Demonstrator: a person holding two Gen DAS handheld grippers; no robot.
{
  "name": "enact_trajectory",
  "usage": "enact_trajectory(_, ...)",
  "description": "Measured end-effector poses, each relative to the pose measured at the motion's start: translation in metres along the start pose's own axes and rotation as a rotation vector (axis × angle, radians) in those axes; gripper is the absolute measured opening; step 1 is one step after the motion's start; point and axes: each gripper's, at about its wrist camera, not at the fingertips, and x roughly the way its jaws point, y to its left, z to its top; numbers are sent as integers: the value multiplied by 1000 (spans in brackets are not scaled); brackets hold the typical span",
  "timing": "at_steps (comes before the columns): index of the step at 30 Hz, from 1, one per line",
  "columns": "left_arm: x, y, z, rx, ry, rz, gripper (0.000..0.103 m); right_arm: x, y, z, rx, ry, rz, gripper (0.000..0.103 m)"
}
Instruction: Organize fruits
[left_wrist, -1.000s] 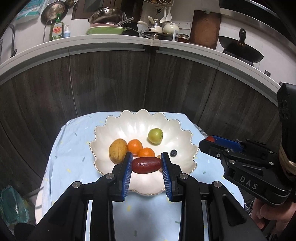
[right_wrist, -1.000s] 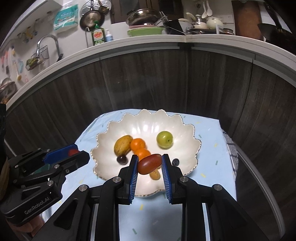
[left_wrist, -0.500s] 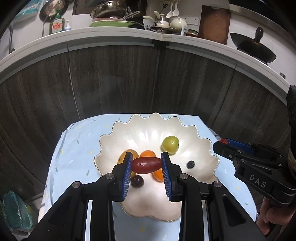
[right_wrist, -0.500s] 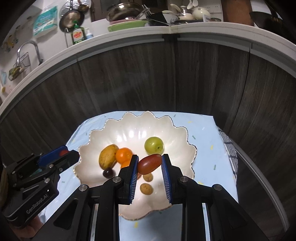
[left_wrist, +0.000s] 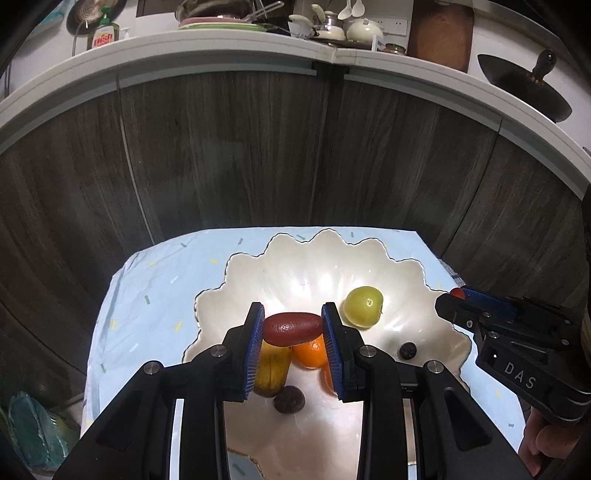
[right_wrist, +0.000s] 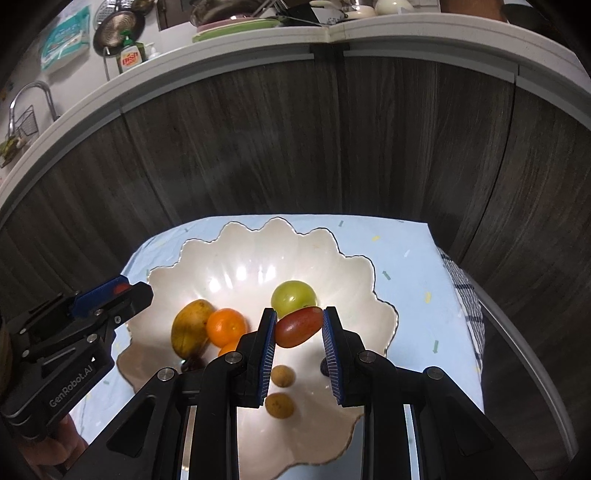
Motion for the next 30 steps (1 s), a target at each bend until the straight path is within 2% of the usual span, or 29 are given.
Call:
enact_trajectory(1,2,1,1,-3,5,2,34,2,0,1,2,5,-1,27)
enact_trajectory(3,4,2,1,-12,8,2,46,6,0,2,4,11,-2,27)
enact_trajectory(5,4,2,2,-12,8,1,54,7,0,2,0,14,-4,30)
enact_trajectory(6,3,2,2,-12,8,6,60,8,1,2,-2,15,-10,34)
enact_trajectory(8,2,3,2,-11,10,20,67,7,1,2,0,6,-31,56)
enact_trajectory(10,1,5,1,-12,15,30,71,4,0,1,4,-7,-54,64)
enact_trajectory(15,-8,7,-1,-9,12,62,92,-3,1,-2,1,-14,-76,69)
enact_trajectory(17,-15,6,-2,-3,0,76,97,-8,1,-3,2,-22,-83,78)
enact_trajectory(19,-21,6,-2,-3,-4,79,98,-14,1,-4,4,-33,-91,82)
enact_trajectory(30,-60,8,-10,1,-21,91,102,-51,8,-12,12,-62,-111,85)
